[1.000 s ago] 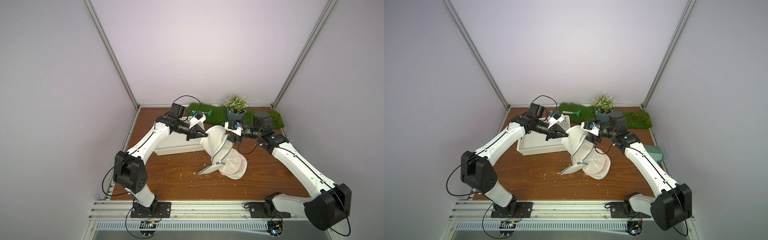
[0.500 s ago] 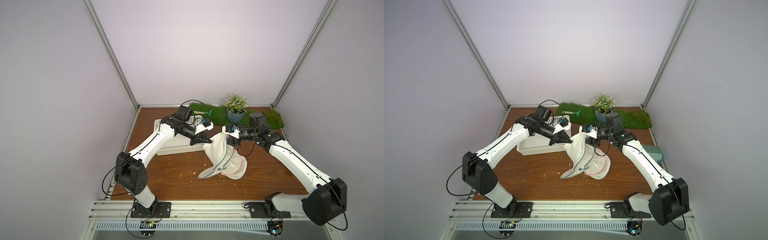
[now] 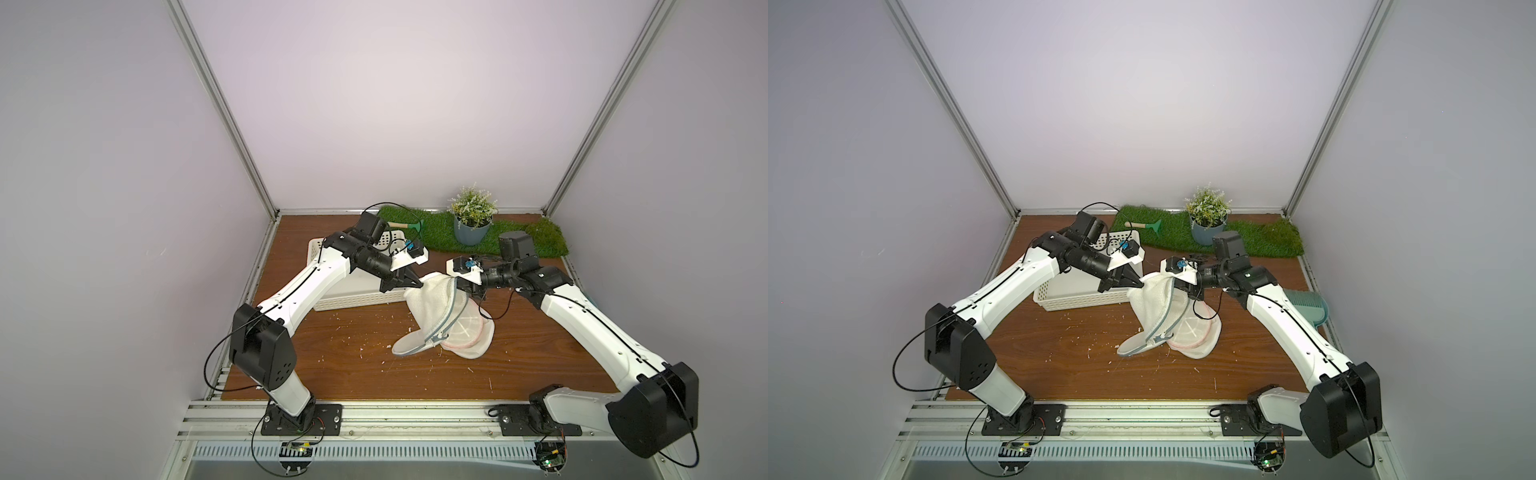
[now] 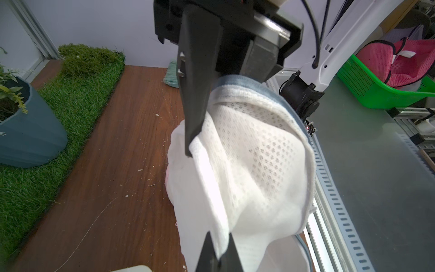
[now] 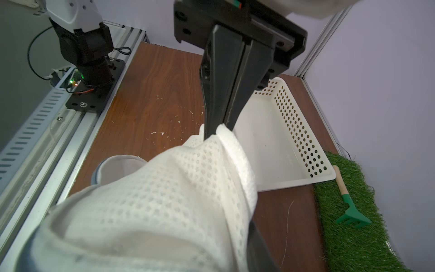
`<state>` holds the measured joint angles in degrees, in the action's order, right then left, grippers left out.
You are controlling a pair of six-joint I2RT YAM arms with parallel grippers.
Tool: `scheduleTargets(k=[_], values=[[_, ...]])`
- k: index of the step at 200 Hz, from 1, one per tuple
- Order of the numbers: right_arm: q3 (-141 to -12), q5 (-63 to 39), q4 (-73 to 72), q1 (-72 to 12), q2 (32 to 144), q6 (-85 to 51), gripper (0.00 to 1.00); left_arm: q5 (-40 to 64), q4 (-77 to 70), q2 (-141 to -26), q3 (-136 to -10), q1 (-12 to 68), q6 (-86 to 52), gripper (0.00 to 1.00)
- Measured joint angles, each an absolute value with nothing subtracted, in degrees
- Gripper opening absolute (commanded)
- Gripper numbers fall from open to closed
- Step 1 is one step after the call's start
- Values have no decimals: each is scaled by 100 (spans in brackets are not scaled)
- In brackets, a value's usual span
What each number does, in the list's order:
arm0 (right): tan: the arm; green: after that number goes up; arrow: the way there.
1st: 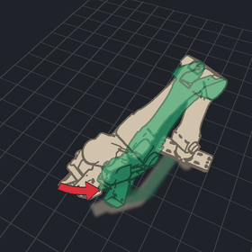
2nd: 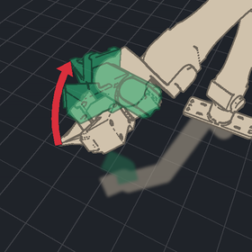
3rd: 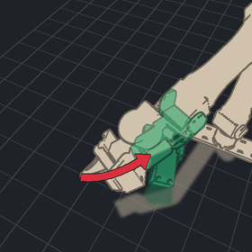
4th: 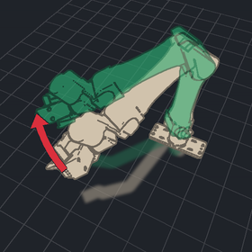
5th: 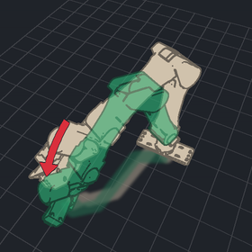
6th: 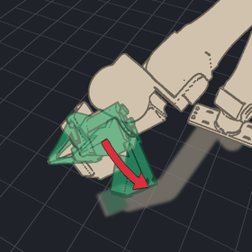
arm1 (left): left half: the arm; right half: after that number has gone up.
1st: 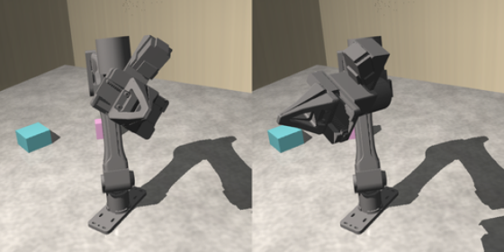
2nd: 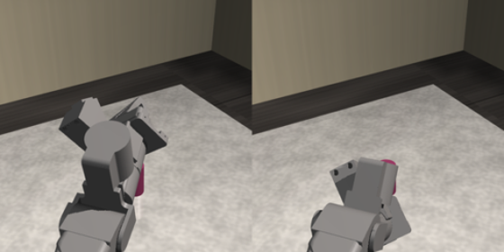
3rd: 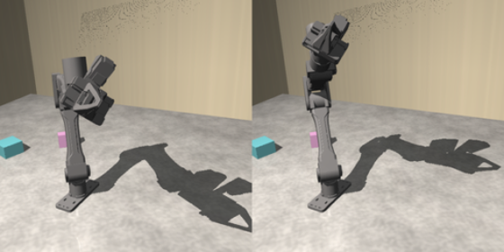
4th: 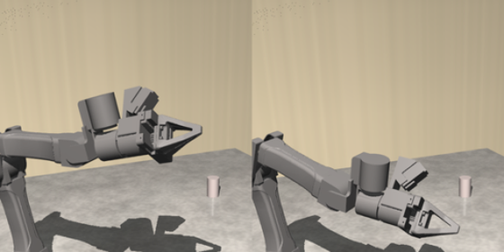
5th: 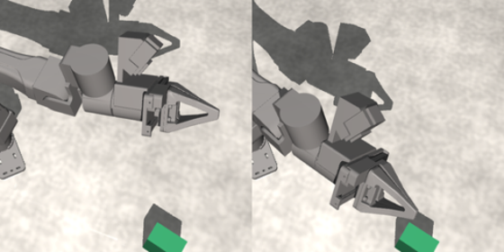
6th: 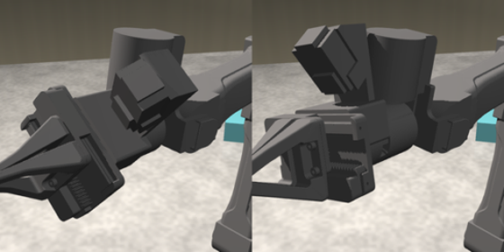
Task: Turn the laundry bag inside out
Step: Turn over the laundry bag.
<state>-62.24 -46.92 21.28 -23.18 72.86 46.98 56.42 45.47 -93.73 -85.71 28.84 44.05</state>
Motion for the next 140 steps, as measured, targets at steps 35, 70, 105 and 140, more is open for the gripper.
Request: scheduleTargets(k=[35, 70, 105, 140], values=[[-6224, -4847, 2169, -2340, 7303, 4536, 0, 5199, 4543, -9303, -8753, 2886, 4543, 60], [-6095, -4781, 1752, -2355, 7240, 3632, 0, 4261, 4447, -9080, -9002, 2891, 4412, 81], [-5245, -4071, 633, -2383, 6580, 1739, 0, 3354, 3789, -8440, -8954, 2891, 3900, 87], [-5111, -3223, 108, -2445, 6193, 187, 0, 2963, 2425, -7175, -7918, 2961, 3006, 88]])
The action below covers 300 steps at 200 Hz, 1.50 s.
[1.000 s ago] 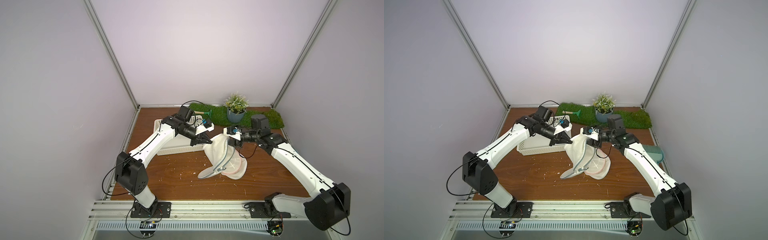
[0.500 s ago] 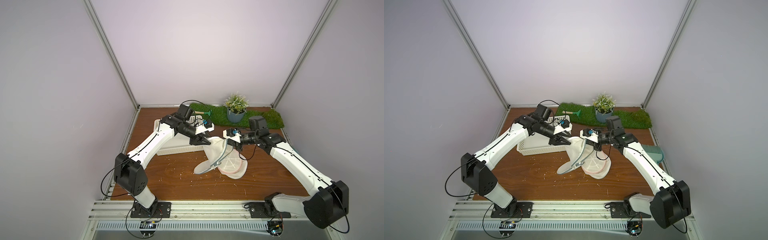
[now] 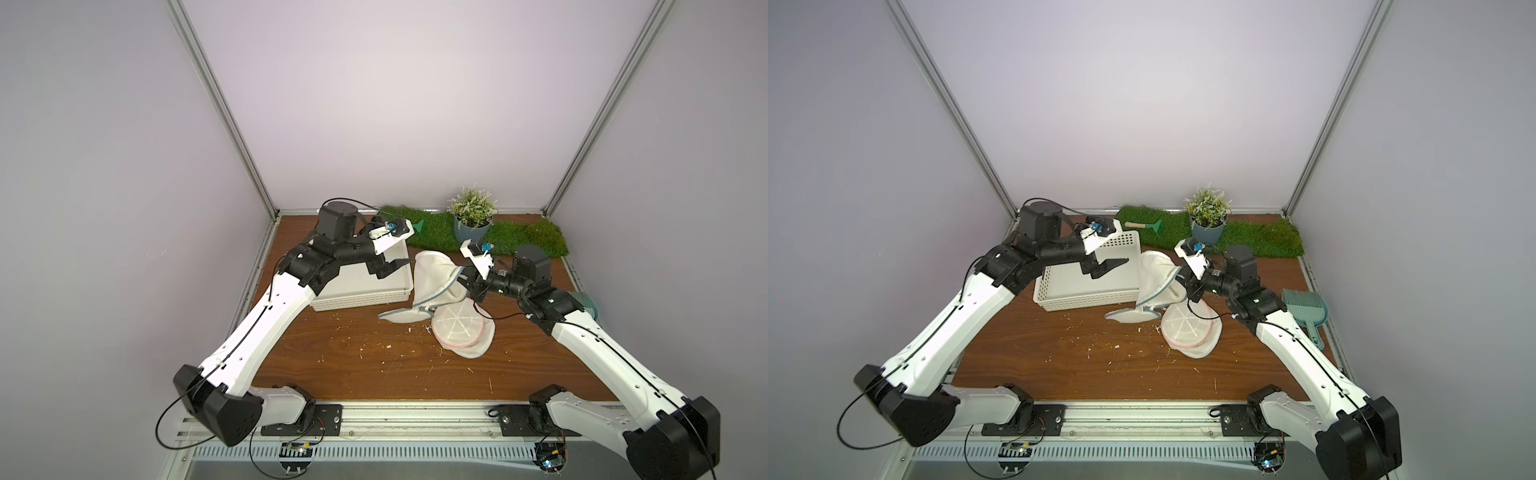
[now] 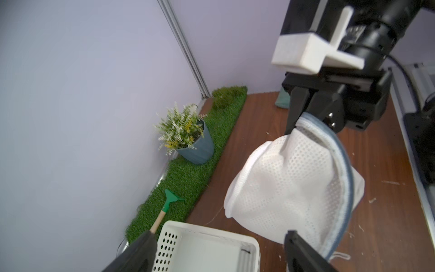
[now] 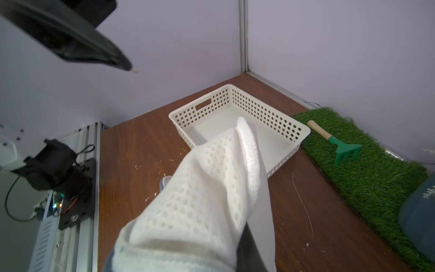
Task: Turn the laundry bag inside out
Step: Turn over the laundry bag.
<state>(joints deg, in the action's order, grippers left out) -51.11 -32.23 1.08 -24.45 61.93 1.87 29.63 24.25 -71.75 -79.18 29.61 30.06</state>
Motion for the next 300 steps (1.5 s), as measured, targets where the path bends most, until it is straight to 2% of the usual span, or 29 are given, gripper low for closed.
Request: scheduleTargets(k=[27, 54, 106, 121, 144, 175, 200, 225, 262, 300], values=[[-5218, -2908, 69, -2504, 6222, -480, 0, 2657, 1535, -6539, -6879, 3463, 2504, 88], [-5430, -2735, 163, -2650, 6318, -827, 0, 2169, 888, -6425, -6090, 4042, 2233, 88], [-5784, -2512, 373, -2965, 6429, -1273, 0, 1116, -89, -6768, -5889, 4751, 2233, 82], [-5835, -2425, 458, -3020, 6440, -1369, 0, 915, -285, -6869, -5887, 4849, 2283, 72], [-5968, -2379, 591, -3046, 6530, -1448, 0, 517, -434, -6993, -5885, 4954, 2491, 45], [-6064, -2272, 829, -3048, 6563, -1415, 0, 58, -526, -7006, -5774, 4995, 2783, 15], [-6171, -2241, 1107, -3048, 6602, -1273, 0, -185, -550, -6945, -5714, 5006, 3098, 1], [-6289, -2110, 1461, -3114, 6661, -906, 0, -97, -386, -6884, -5824, 4974, 3197, 0], [-6423, -2045, 1986, -3400, 6836, -137, 0, 919, 165, -6908, -6619, 4431, 2792, 1], [-6580, -2329, 2121, -3747, 6847, 668, 0, 1747, 985, -7450, -7588, 4023, 2342, 17]])
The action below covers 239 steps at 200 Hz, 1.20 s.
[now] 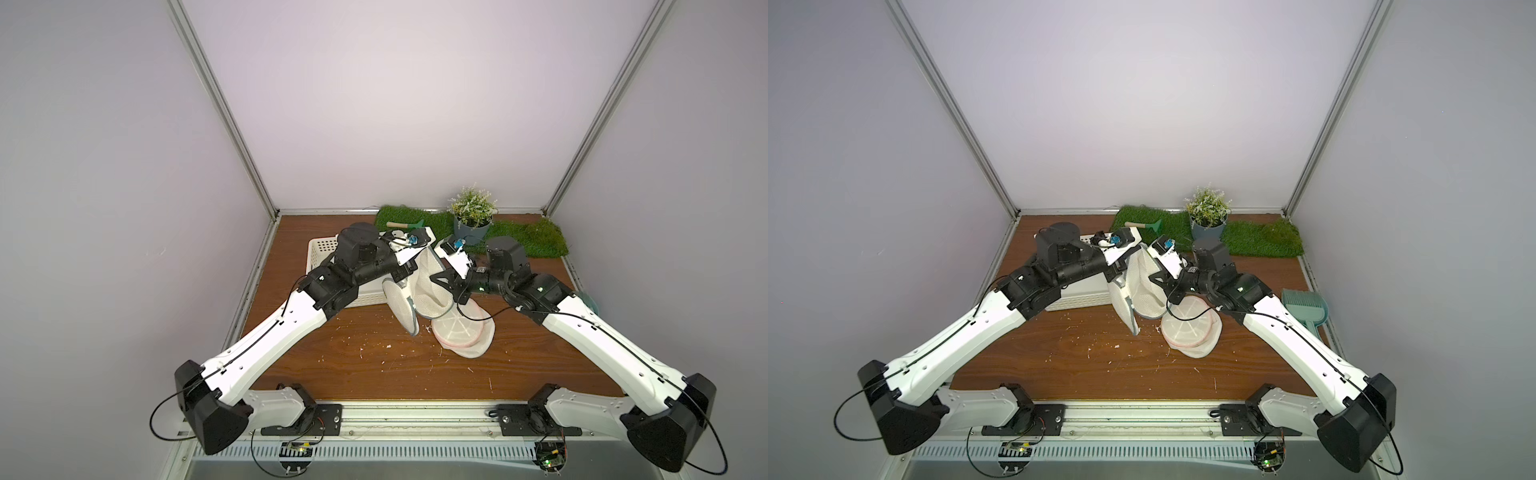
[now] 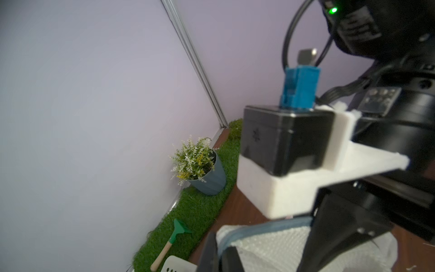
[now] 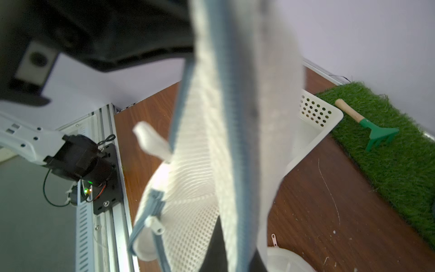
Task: Turn the laundry bag inside out
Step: Turn over the laundry bag.
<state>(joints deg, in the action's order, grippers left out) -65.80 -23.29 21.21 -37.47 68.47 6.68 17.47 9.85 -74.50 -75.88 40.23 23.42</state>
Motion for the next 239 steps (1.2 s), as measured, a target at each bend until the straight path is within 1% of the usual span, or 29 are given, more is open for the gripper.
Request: scheduleTargets(k=[11, 32, 46, 72, 96, 147, 189, 239], values=[[-6569, -2432, 2171, -3785, 6840, 880, 0, 1929, 1253, -7688, -7854, 3946, 2255, 23], [-6434, -2587, 2200, -3824, 6755, 1236, 0, 2036, 1758, -8189, -8318, 3841, 2075, 27], [-6278, -2609, 2189, -3830, 6615, 1426, 0, 2130, 2027, -8493, -8517, 3765, 1940, 37], [-6055, -2580, 2185, -3828, 6313, 1680, 0, 2353, 2414, -8792, -8549, 3577, 1785, 53], [-5887, -2567, 2182, -3830, 6084, 1813, 0, 2615, 2591, -8833, -8473, 3483, 1778, 62], [-5603, -2427, 2152, -3830, 5767, 1929, 0, 3369, 2663, -8735, -7856, 3105, 1734, 68], [-5319, -2410, 1916, -3824, 5419, 1925, 0, 3833, 2668, -8344, -7382, 2773, 1822, 69], [-5216, -2451, 1785, -3824, 5242, 1835, 0, 4130, 2388, -8243, -6932, 2742, 2126, 69]])
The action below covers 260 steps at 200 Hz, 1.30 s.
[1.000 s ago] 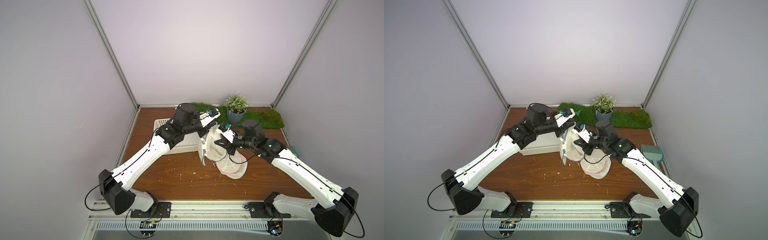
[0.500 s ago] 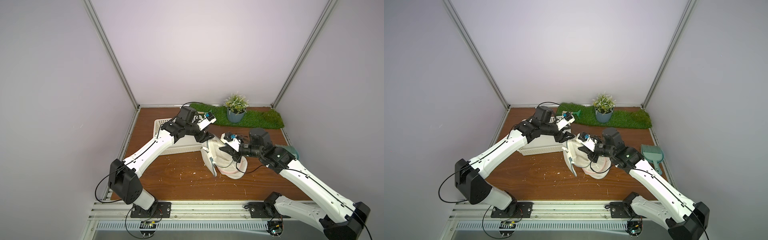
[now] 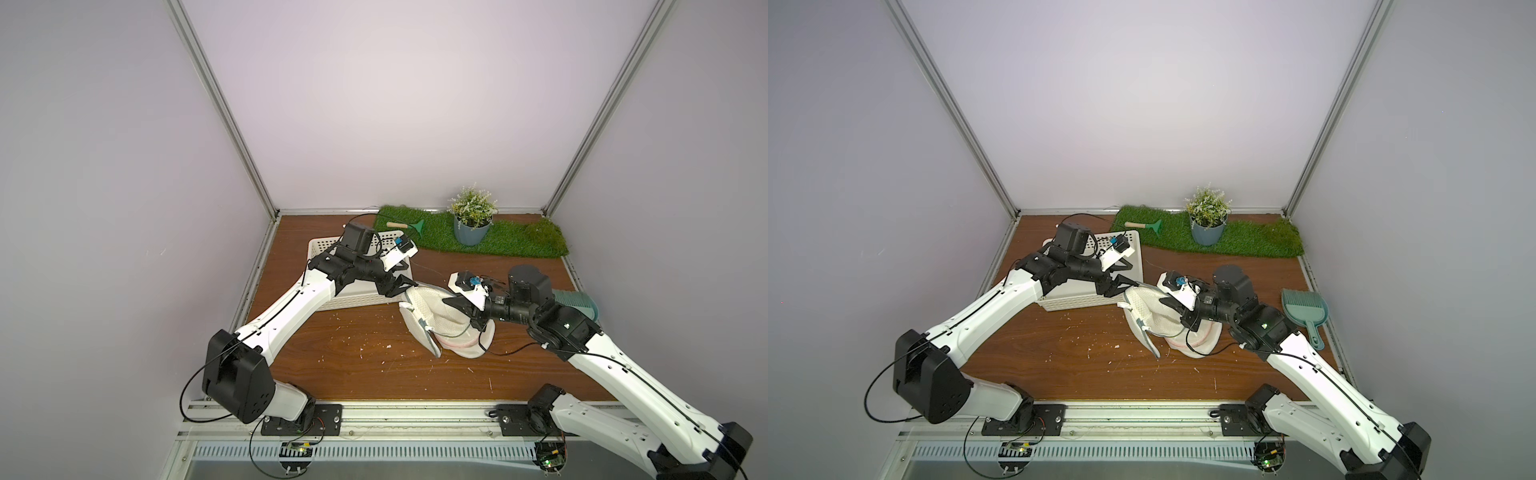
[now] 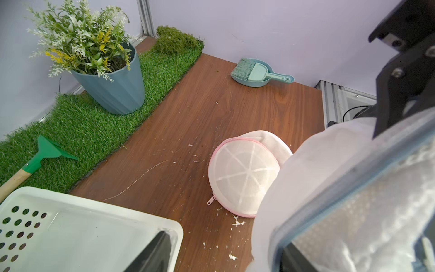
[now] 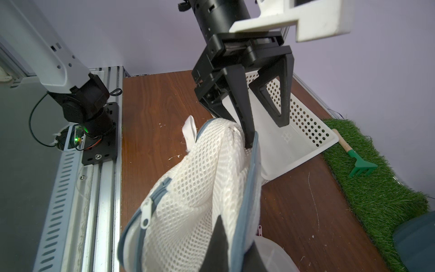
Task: Turn the laundry bag inside out
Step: Turn over the laundry bag.
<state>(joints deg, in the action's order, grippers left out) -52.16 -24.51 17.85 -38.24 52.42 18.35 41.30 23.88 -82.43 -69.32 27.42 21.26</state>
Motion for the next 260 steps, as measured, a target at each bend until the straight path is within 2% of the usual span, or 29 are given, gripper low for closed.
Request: scheduleTargets(k=[100, 200, 222, 260], values=[[-4869, -2486, 1232, -3771, 4895, 1402, 0, 3732, 16, -6764, -4880, 2613, 2272, 72], [-4213, -2823, -30, -3673, 4884, 469, 0, 3546, -1426, -6810, -4150, 2587, 1940, 68], [-4187, -2526, -14, -3669, 4884, 578, 0, 3212, -1507, -6626, -4053, 2585, 1927, 68], [-4187, -1859, -71, -3632, 4707, 902, 0, 1911, -1372, -6158, -4003, 2482, 2078, 68]])
